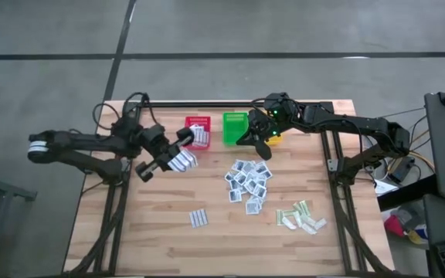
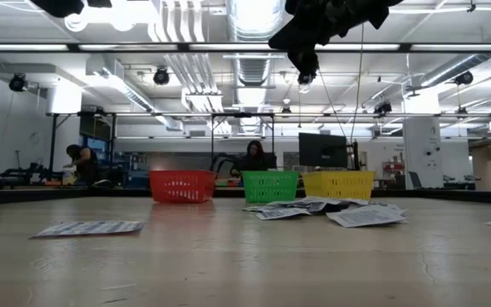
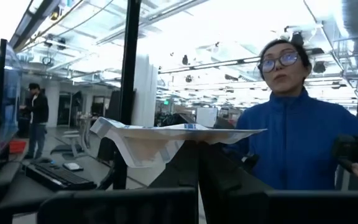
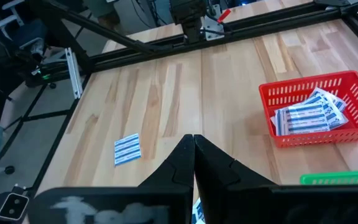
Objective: Pick & Place First Aid Supplies
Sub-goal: Put the blue bandage into the red basket
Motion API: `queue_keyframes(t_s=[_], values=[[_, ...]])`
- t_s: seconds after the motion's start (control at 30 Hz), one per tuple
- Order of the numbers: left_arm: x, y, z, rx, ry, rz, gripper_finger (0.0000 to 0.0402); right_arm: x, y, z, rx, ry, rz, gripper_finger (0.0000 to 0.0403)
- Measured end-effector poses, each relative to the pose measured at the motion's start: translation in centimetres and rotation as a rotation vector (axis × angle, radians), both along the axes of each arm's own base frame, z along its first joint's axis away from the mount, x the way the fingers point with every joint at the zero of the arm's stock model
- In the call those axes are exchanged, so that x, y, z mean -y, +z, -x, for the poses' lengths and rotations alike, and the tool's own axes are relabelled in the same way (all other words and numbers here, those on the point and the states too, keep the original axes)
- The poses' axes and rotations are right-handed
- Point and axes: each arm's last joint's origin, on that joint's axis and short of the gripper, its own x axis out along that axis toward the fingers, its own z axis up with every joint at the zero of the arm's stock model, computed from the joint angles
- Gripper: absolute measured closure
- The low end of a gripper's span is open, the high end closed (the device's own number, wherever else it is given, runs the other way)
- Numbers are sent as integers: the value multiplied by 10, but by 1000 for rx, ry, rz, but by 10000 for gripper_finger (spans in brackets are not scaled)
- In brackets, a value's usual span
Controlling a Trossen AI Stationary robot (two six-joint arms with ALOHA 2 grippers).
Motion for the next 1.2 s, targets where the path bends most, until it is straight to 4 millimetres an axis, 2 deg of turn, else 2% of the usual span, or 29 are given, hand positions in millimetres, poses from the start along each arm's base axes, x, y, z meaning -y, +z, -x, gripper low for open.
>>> queue_keyframes(t_s=[0.1,0.2,0.27,0.37,0.47,0.57,0.63,0.7,0.8,0.9,1.0,1.1,1.2], values=[[0,-3,-1,-9,-2,6,401,0,0,0,0,0,0,394],[-1,-10,-6,-140,-1,68,401,0,0,0,0,0,0,394],[-3,-26,-14,-361,43,127,401,0,0,0,0,0,-1,394],[-5,-64,-20,-844,191,164,401,0,0,0,0,-1,-1,394],[-11,-93,-9,-1291,456,129,402,0,0,0,0,0,-1,394],[-23,-103,2,-1526,804,29,402,0,0,0,0,-1,-2,394],[-31,-97,2,-1519,1023,-62,402,0,0,0,-1,-2,-3,394],[-42,-84,-3,-1434,1197,-158,402,0,0,0,-1,-2,-3,394],[-60,-62,-14,-1328,1311,-328,402,0,0,0,-1,-2,-3,394],[-86,-44,-23,-1302,1350,-385,402,0,0,0,-1,-3,-3,394],[-118,-34,-30,-1320,1314,-345,401,0,0,0,-1,-3,-3,394],[-148,-37,-37,-1370,1207,-247,401,0,0,0,-2,-5,-7,394],[-169,-55,-43,-1503,1104,-158,401,0,0,0,-2,-5,-7,394]])
